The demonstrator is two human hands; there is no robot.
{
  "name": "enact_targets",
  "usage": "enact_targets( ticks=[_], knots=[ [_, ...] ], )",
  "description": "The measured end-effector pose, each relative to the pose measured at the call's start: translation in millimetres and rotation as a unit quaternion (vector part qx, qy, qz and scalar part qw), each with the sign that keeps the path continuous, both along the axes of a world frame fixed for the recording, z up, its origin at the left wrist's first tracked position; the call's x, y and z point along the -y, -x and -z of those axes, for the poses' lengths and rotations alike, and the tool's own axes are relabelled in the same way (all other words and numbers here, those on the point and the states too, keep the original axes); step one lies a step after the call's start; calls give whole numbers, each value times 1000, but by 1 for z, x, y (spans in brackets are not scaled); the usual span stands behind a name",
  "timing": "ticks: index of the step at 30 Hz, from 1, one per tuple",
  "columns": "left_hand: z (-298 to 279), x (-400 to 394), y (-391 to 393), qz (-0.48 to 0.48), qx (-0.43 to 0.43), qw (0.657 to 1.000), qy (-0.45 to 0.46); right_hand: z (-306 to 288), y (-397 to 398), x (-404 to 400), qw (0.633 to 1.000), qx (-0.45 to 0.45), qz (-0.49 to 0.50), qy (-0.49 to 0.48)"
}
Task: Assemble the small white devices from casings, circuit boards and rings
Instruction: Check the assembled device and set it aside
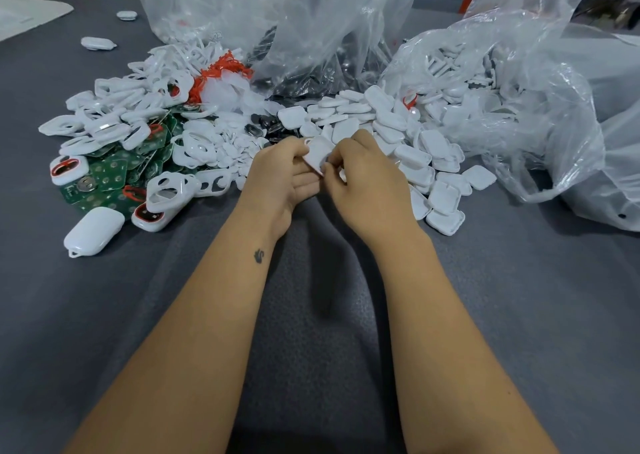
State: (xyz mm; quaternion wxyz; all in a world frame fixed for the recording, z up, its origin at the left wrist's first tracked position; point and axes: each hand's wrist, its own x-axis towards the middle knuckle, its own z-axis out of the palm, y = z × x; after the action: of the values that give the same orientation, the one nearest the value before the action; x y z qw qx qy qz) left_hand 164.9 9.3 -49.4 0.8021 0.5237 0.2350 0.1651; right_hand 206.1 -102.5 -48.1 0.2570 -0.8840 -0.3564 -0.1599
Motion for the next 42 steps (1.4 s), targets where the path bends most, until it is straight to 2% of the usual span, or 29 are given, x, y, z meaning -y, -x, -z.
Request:
enact_targets(
  ticks=[7, 10, 20, 28, 35, 39, 42],
  knots=[
    [1, 1, 3, 24, 10, 999, -43, 3, -2, 0, 995, -70, -16, -68],
    [1, 1, 4, 45, 28, 998, -32, 4, -4, 0, 986, -112, -19, -119],
    [4, 0, 1, 46, 30, 998, -42, 0, -6, -4, 923, -277, -20, -266],
    [4, 0, 3, 44, 54, 997, -34, -6, 1, -5, 924, -273, -52, -263],
    [6, -2, 3, 48, 63, 997, -8, -8, 3, -1, 904, -283, -74, -313],
    [7, -2, 2, 63, 69, 996, -9, -5, 1, 1, 918, -244, -87, -301],
    [6, -2, 2, 58, 69, 996, -1, -3, -2, -1, 936, -206, -55, -280]
  ],
)
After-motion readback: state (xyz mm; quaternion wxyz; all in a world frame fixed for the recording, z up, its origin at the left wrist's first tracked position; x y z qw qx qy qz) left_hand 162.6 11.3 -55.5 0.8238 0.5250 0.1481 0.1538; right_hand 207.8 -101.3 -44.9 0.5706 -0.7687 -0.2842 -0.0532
